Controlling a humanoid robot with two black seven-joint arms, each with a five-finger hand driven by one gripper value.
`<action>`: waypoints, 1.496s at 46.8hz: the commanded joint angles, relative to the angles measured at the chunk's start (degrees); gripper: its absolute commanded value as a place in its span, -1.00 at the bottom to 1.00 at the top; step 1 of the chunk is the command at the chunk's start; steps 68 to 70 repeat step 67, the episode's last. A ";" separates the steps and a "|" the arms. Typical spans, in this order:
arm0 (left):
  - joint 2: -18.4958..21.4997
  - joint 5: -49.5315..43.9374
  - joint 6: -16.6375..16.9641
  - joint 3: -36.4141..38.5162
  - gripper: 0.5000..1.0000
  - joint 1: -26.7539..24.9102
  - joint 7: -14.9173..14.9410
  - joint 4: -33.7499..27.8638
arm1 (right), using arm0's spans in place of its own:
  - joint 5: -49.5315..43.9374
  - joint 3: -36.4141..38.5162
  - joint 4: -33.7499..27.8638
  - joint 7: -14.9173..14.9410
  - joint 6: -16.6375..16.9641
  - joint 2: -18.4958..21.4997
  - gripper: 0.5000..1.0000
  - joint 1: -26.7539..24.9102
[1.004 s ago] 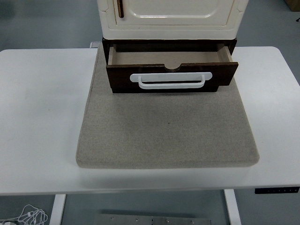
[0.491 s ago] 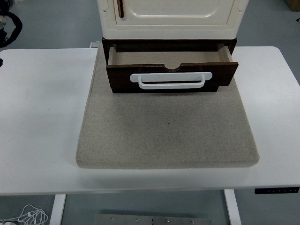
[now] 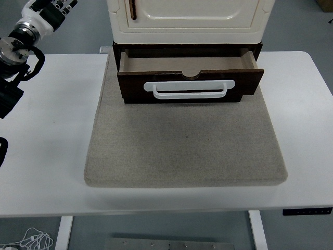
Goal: Open the drawer under the combination cabinet
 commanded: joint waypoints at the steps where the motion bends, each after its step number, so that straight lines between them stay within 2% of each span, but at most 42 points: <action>1: -1.38 0.01 -0.24 0.00 1.00 0.11 -0.16 1.77 | 0.00 0.00 0.00 0.00 0.00 0.00 0.70 -0.01; 8: -3.05 0.10 -0.24 0.44 1.00 0.11 -1.75 2.92 | 0.00 0.00 0.00 0.00 0.00 0.00 0.70 -0.01; 17: -4.98 0.19 -0.24 0.53 1.00 0.46 -1.92 2.92 | 0.00 0.00 0.00 0.00 0.00 0.00 0.70 -0.01; 25: -6.12 0.27 -0.24 0.53 1.00 0.46 -3.24 2.92 | 0.00 0.00 0.00 0.00 0.00 0.00 0.70 -0.01; 70: -6.13 -0.08 -0.24 0.44 1.00 0.64 -4.47 2.92 | 0.00 0.00 0.00 0.17 0.00 0.00 0.70 -0.09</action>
